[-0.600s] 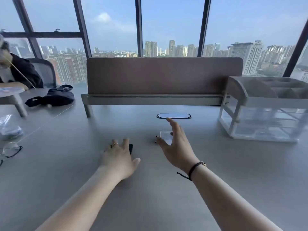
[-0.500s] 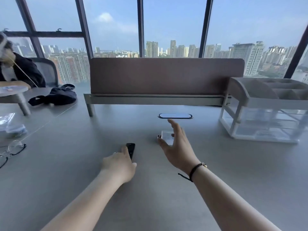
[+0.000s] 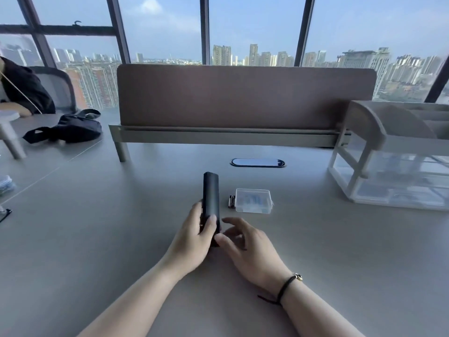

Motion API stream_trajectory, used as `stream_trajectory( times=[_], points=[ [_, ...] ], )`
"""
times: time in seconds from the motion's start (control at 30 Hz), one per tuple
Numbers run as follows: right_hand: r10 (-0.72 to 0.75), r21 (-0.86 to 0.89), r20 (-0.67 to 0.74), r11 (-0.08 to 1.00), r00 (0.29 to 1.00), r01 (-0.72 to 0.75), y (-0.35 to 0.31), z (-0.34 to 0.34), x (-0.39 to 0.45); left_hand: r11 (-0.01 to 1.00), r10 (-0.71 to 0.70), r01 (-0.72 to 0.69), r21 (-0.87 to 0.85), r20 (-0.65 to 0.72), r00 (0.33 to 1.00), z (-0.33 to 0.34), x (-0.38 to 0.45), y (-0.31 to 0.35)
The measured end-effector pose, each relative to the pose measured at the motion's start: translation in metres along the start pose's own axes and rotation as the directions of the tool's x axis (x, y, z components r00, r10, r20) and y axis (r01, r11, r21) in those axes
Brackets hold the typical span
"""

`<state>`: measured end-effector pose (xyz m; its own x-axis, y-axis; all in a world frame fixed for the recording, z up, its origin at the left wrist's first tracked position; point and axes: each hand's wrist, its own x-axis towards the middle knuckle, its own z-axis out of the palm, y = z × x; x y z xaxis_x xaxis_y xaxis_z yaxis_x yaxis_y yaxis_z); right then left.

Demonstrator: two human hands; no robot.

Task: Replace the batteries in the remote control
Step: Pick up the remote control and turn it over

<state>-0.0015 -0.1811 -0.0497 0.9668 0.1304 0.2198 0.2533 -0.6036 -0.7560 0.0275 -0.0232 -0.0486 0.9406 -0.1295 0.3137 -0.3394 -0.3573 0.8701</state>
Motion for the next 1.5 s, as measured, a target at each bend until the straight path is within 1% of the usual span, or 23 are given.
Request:
stream_trajectory(
  times=[0.03, 0.1, 0.2, 0.27, 0.33, 0.4, 0.5, 0.6, 0.73, 0.8, 0.87, 0.93, 1.07, 1.17, 1.3, 1.5],
  points=[
    [-0.003, 0.032, 0.002, 0.999, 1.0, 0.003, 0.001, -0.001, 0.002, 0.997, 0.029, -0.029, -0.068, 0.007, 1.0, 0.001, 0.001, 0.001],
    [0.002, 0.119, 0.001, 0.993, 1.0, -0.002, 0.001, -0.003, 0.005, 0.983, 0.029, -0.018, -0.184, 0.056, 0.998, 0.003, 0.001, 0.008],
    [-0.024, 0.207, 0.045, 0.978, 0.999, 0.014, 0.002, -0.005, 0.011, 0.94, -0.052, 0.1, -0.327, 0.154, 0.987, 0.006, -0.001, 0.015],
    [-0.048, 0.22, 0.07, 0.975, 0.996, 0.031, 0.003, -0.004, 0.014, 0.912, -0.143, 0.19, -0.364, 0.152, 0.978, 0.008, -0.001, 0.013],
    [-0.067, 0.205, 0.073, 0.977, 0.995, 0.051, 0.004, -0.003, 0.016, 0.889, -0.227, 0.262, -0.375, 0.135, 0.964, 0.009, -0.001, 0.01],
    [-0.079, 0.203, 0.064, 0.977, 0.995, 0.064, 0.005, -0.004, 0.016, 0.877, -0.269, 0.301, -0.376, 0.137, 0.953, 0.01, -0.001, 0.008],
    [-0.052, 0.188, 0.04, 0.981, 0.998, 0.043, 0.005, -0.007, 0.016, 0.887, -0.247, 0.277, -0.369, 0.126, 0.961, 0.01, -0.004, 0.008],
    [-0.012, 0.21, 0.022, 0.978, 1.0, 0.008, 0.005, -0.008, 0.015, 0.906, -0.23, 0.249, -0.341, 0.095, 0.969, 0.009, -0.006, 0.009],
    [0.023, 0.231, 0.026, 0.972, 0.999, -0.028, 0.003, -0.011, 0.012, 0.935, -0.239, 0.251, -0.249, 0.077, 0.968, 0.009, -0.009, 0.012],
    [0.031, 0.246, 0.016, 0.969, 0.999, -0.034, 0.003, -0.012, 0.011, 0.955, -0.223, 0.235, -0.179, 0.086, 0.971, 0.008, -0.01, 0.014],
    [0.038, 0.244, 0.007, 0.969, 0.999, -0.039, 0.003, -0.011, 0.012, 0.959, -0.229, 0.242, -0.148, 0.099, 0.968, 0.007, -0.011, 0.015],
    [0.058, 0.24, 0.001, 0.969, 0.998, -0.056, 0.003, -0.011, 0.012, 0.948, -0.247, 0.264, -0.178, 0.113, 0.962, 0.006, -0.011, 0.014],
    [0.067, 0.231, 0.027, 0.97, 0.997, -0.072, 0.0, -0.009, 0.012, 0.89, -0.297, 0.338, -0.306, 0.171, 0.939, 0.005, -0.012, 0.02],
    [0.041, 0.233, 0.029, 0.971, 0.999, -0.047, -0.002, -0.009, 0.011, 0.87, -0.289, 0.339, -0.357, 0.186, 0.939, 0.007, -0.013, 0.023],
    [0.037, 0.275, 0.048, 0.96, 0.998, -0.049, -0.005, -0.008, 0.01, 0.844, -0.3, 0.342, -0.413, 0.166, 0.939, 0.011, -0.014, 0.025],
    [0.031, 0.303, 0.043, 0.952, 0.999, -0.042, -0.006, -0.005, 0.007, 0.837, -0.285, 0.319, -0.445, 0.144, 0.948, 0.014, -0.014, 0.024]
  ],
)
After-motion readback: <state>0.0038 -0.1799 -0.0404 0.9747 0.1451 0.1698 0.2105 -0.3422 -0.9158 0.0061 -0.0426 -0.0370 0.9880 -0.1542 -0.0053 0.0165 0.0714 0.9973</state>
